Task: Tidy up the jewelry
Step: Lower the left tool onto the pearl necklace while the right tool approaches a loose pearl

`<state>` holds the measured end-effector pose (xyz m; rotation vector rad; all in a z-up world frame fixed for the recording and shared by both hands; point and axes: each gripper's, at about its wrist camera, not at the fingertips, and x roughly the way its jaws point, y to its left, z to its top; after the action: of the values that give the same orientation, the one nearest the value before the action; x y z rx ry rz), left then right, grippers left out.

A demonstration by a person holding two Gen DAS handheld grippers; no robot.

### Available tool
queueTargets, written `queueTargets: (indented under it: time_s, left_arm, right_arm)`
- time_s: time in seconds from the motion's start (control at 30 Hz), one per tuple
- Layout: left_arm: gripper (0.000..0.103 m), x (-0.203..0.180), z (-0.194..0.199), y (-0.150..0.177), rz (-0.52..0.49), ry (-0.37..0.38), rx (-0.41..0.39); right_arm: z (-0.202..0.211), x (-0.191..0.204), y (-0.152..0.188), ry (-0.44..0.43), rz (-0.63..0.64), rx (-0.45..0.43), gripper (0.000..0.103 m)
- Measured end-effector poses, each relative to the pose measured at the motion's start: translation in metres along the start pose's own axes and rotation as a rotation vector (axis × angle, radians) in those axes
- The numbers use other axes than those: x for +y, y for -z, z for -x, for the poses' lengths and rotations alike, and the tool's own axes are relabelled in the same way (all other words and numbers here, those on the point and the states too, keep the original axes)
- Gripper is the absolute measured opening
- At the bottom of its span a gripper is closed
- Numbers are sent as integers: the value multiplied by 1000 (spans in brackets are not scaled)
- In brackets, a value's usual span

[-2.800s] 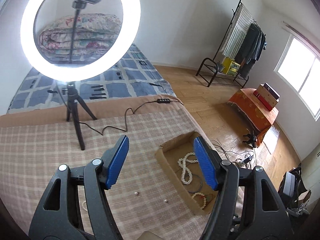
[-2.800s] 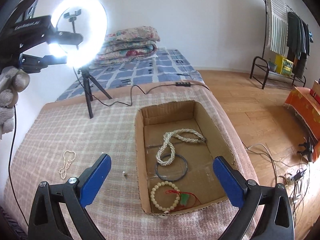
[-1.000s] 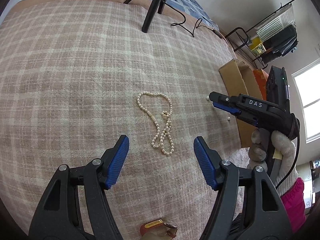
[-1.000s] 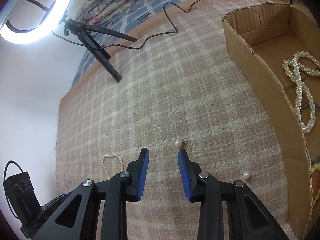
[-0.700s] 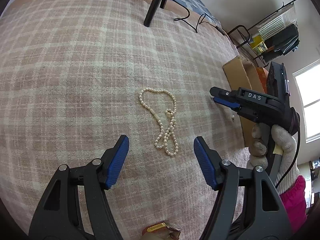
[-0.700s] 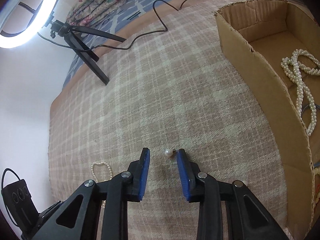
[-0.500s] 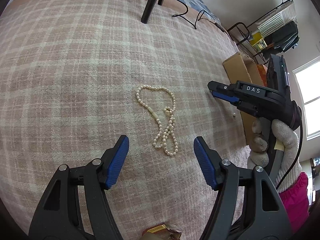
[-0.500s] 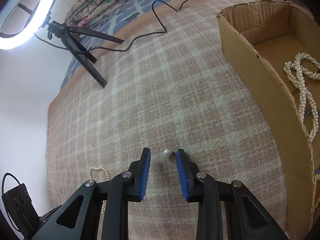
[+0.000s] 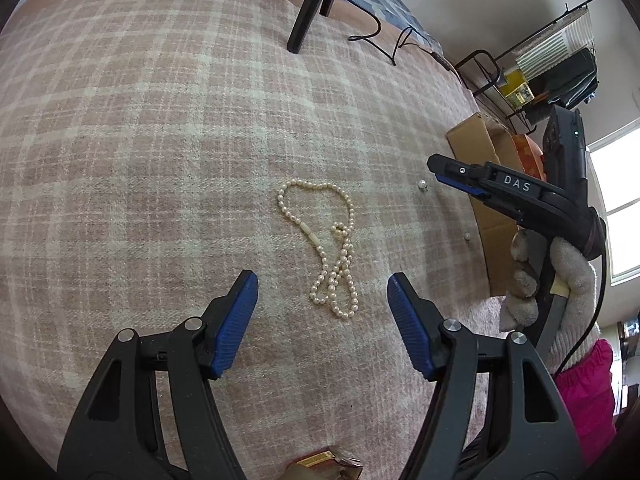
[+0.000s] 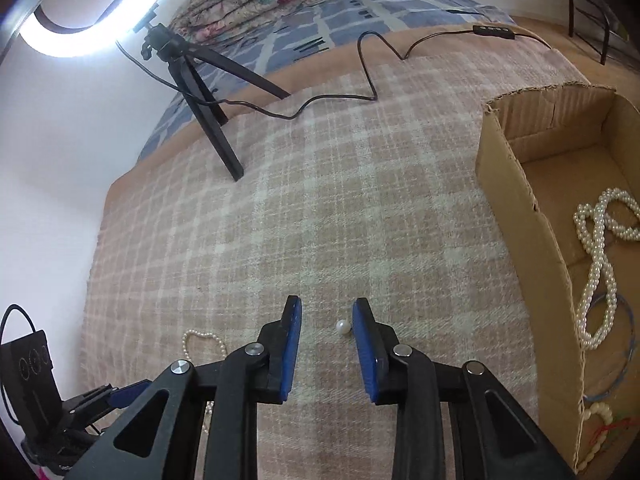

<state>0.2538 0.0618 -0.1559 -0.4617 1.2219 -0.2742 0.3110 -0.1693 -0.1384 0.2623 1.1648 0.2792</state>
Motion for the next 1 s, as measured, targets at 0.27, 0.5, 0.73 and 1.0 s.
queueTargets:
  time_s: [0.27,0.5,0.73,1.0]
  left_arm:
    - [69,-8,-9,2,-35,-14,11]
    - [69,-15,-22,2,-64,-50,17]
    - [69,-29,-40,0,-138,-119,8]
    - [53,-41,-59,0,-239,-272,-35]
  right_arm:
    - [-19,-2,3,-45,16,57,28]
    - [-20,-1,8,-42,42,75,25]
    - [-25,19,13,70,202,69,22]
    - [-26,32,21,143,318,47,20]
